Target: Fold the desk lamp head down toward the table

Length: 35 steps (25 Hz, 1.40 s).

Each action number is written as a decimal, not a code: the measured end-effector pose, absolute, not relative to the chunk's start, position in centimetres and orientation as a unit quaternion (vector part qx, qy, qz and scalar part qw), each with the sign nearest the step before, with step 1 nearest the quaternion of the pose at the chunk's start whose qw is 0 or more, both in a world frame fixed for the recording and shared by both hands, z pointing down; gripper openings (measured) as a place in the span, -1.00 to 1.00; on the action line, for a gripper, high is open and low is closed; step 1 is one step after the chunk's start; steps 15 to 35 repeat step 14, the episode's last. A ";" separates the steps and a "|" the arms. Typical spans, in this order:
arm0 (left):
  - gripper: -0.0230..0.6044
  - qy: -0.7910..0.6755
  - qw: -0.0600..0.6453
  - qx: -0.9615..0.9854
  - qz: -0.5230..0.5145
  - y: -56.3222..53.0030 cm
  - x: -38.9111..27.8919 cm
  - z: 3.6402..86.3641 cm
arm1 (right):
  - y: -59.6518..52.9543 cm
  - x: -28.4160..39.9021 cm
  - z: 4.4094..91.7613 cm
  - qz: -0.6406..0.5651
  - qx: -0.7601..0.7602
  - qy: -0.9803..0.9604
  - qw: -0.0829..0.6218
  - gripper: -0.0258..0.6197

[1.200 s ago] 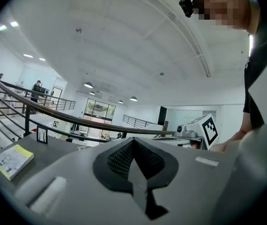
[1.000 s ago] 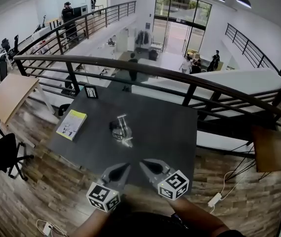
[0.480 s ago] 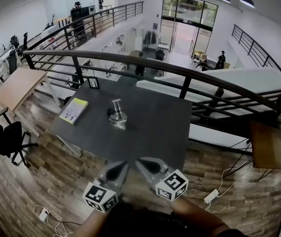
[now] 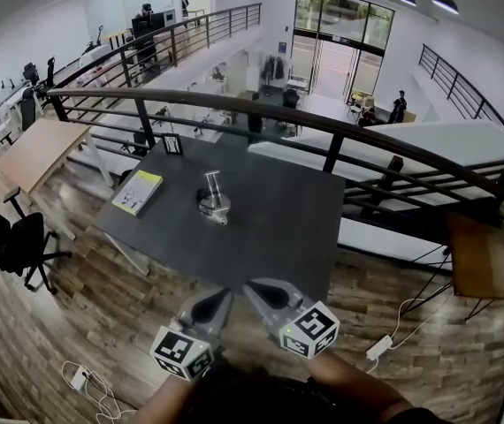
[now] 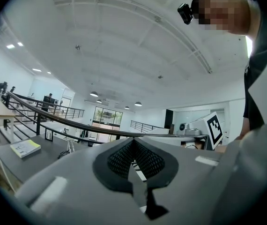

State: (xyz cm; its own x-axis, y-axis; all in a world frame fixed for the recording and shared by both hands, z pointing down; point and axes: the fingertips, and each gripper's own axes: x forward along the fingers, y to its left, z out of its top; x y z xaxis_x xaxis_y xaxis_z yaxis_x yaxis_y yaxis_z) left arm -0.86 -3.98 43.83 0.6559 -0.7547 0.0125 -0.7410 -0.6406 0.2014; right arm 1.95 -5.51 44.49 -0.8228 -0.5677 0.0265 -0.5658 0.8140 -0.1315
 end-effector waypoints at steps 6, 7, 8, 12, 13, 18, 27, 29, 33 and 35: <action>-0.92 -0.413 0.093 0.905 -0.037 -3.2 -0.2 43.6 | -4.5 2.5 44.1 -0.060 -0.293 0.954 0.009 -0.92; -0.92 -0.413 0.092 0.906 -0.036 -3.0 0.0 43.7 | -4.3 2.6 44.1 -0.059 -0.293 0.954 0.009 -0.92; -0.92 -0.412 0.093 0.906 -0.036 -2.9 0.2 43.8 | -4.2 2.7 44.1 -0.058 -0.293 0.954 0.009 -0.91; -0.92 -0.410 0.094 0.907 -0.036 -2.5 0.6 43.9 | -3.7 3.1 44.0 -0.057 -0.293 0.954 0.009 -0.91; -0.92 -0.409 0.095 0.907 -0.036 -2.4 0.8 43.9 | -3.6 3.2 44.0 -0.058 -0.293 0.954 0.008 -0.91; -0.92 -0.408 0.096 0.907 -0.037 -2.3 1.0 43.9 | -3.5 3.3 44.0 -0.058 -0.293 0.954 0.008 -0.92; -0.92 -0.408 0.096 0.907 -0.037 -2.3 1.0 43.9 | -3.5 3.3 44.0 -0.058 -0.293 0.954 0.008 -0.92; -0.92 -0.408 0.096 0.907 -0.037 -2.3 1.0 43.9 | -3.5 3.3 44.0 -0.058 -0.293 0.954 0.008 -0.92; -0.92 -0.408 0.096 0.907 -0.037 -2.3 1.0 43.9 | -3.5 3.3 44.0 -0.058 -0.293 0.954 0.008 -0.92; -0.92 -0.408 0.096 0.907 -0.037 -2.3 1.0 43.9 | -3.5 3.3 44.0 -0.058 -0.293 0.954 0.008 -0.92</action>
